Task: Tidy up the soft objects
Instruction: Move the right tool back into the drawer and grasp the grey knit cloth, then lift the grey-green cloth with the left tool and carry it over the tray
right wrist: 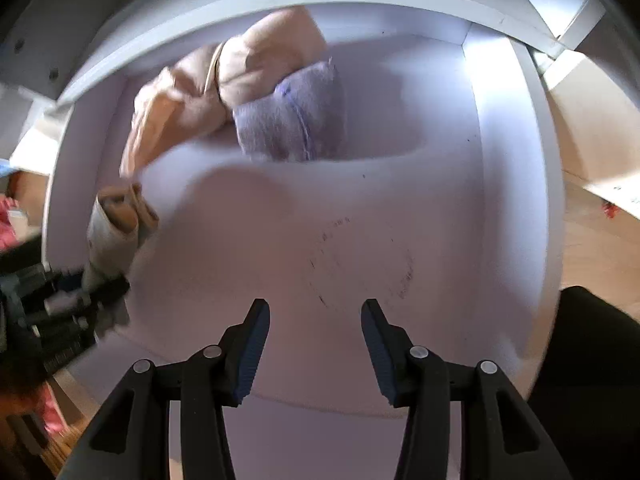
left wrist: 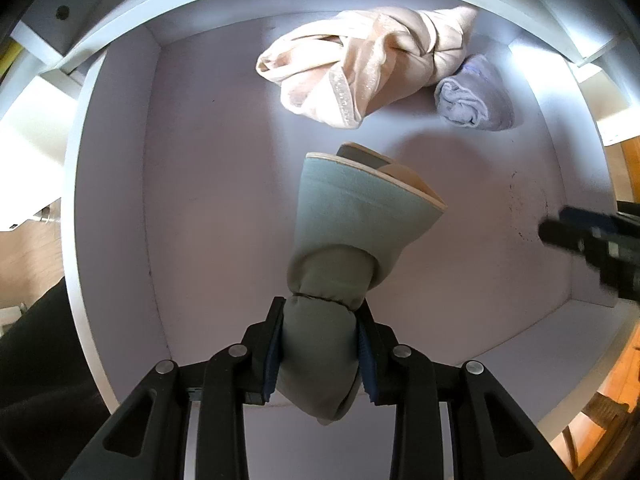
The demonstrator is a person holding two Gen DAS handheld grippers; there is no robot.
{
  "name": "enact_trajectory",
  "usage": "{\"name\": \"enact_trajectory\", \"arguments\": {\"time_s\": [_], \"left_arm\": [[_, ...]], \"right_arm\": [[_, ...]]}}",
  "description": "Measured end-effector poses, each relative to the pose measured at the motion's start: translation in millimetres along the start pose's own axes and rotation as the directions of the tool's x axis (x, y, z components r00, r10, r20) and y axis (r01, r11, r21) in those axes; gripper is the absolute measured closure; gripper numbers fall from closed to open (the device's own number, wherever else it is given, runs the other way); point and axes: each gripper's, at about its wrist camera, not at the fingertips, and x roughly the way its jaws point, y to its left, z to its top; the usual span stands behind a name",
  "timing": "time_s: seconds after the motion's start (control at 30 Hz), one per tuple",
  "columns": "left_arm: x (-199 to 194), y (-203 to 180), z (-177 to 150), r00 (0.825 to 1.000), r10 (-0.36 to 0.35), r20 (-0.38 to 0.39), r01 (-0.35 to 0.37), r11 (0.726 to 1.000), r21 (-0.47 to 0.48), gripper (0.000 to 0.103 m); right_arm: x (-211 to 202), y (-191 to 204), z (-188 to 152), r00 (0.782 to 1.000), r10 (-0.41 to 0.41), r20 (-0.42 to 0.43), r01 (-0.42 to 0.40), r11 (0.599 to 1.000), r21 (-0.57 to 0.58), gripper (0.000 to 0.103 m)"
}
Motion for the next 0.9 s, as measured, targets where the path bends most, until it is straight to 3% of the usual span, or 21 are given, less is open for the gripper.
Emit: {"name": "enact_trajectory", "arguments": {"time_s": [0.17, 0.3, 0.37, 0.67, 0.9], "left_arm": [[18, 1, 4, 1.000, 0.020, -0.004, -0.020, 1.000, -0.006, 0.070], [28, 1, 4, 0.999, 0.027, -0.022, -0.027, 0.999, -0.026, 0.070], [31, 1, 5, 0.999, 0.022, -0.027, -0.023, 0.999, -0.034, 0.070], [40, 10, 10, 0.999, 0.018, -0.040, -0.019, 0.999, -0.043, 0.070], [42, 12, 13, 0.999, 0.023, -0.046, -0.025, 0.998, -0.062, 0.070]], "right_arm": [[5, -19, 20, 0.988, 0.124, 0.087, -0.138, 0.973, 0.183, 0.054], [2, -22, 36, 0.976, 0.140, 0.167, -0.178, 0.955, 0.236, 0.053], [-1, -21, 45, 0.970, 0.134, 0.205, -0.182, 0.953, 0.240, 0.048], [22, -24, 80, 0.973, 0.103, 0.205, -0.167, 0.930, 0.329, 0.044], [35, -23, 97, 0.976, 0.113, 0.189, -0.165, 0.943, 0.290, 0.047]]}}
